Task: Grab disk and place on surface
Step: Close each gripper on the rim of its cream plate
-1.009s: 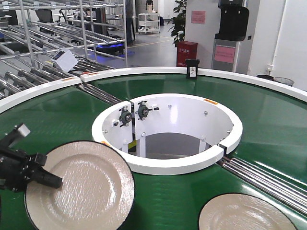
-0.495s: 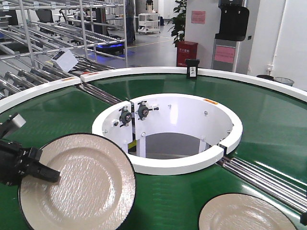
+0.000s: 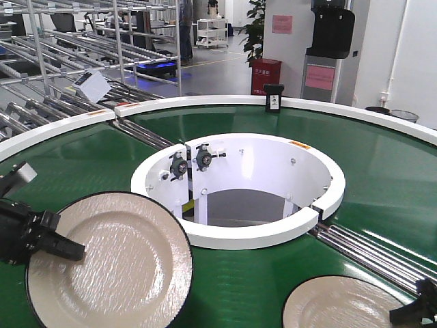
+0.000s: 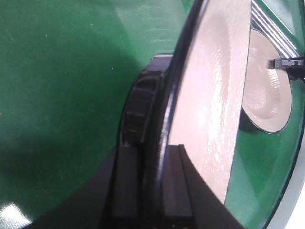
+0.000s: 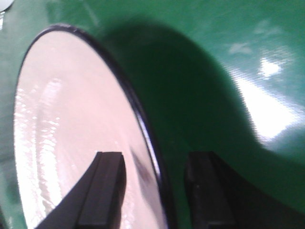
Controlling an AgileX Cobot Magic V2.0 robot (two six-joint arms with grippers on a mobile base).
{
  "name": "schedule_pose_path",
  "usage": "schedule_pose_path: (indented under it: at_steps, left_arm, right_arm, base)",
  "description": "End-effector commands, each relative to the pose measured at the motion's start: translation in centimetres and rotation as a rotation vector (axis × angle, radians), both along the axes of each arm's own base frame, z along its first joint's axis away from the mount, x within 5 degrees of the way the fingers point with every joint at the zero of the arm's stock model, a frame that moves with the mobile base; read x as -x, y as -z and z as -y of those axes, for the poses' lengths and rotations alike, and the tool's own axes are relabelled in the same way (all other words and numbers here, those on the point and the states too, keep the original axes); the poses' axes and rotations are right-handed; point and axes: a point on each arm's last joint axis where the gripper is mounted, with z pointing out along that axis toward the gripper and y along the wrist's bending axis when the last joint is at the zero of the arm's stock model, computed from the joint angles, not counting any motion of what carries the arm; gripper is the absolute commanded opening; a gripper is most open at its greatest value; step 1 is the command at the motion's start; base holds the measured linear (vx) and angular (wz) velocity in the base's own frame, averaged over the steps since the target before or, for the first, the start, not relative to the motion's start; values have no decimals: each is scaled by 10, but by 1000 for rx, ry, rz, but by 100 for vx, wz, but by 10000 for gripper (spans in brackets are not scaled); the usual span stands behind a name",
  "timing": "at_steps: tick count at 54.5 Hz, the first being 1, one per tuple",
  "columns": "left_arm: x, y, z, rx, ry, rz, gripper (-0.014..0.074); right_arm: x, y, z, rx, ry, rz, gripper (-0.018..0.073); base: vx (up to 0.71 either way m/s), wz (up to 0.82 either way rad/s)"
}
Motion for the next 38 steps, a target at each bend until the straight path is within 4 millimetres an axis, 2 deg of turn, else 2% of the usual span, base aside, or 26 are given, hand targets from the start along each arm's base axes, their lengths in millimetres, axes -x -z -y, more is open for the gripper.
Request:
schedule_pose_path:
  at_steps: [1,7,15,23,30,38]
  left_arm:
    - [9,-36,9,109,6,83,-5]
    - [8,-36,9,107,-1,88,-5]
    - [7,-36,8,103,-13,95,-5]
    - [7,-36,8,105,-6,94,-5]
    - [8,-36,9,101,17,100,-5]
    - [8,-36,9,97,24,109,-5]
  right_arm:
    - [-4,-29,-3,-44,-3,94,404]
    - [-6,-29,-11,-46,-29,92,441]
    - [-12,-27,-35,-23,-103,92,496]
    - [-14,-26,-51,-13,-161,93,477]
    - [-13,-27,-51,-38,-138,56,351]
    - [-13,-27,-51,-61,-98,8,134]
  base:
    - [0,0]
    - [0,0]
    - [0,0]
    - [0,0]
    - [0,0]
    - [0,0]
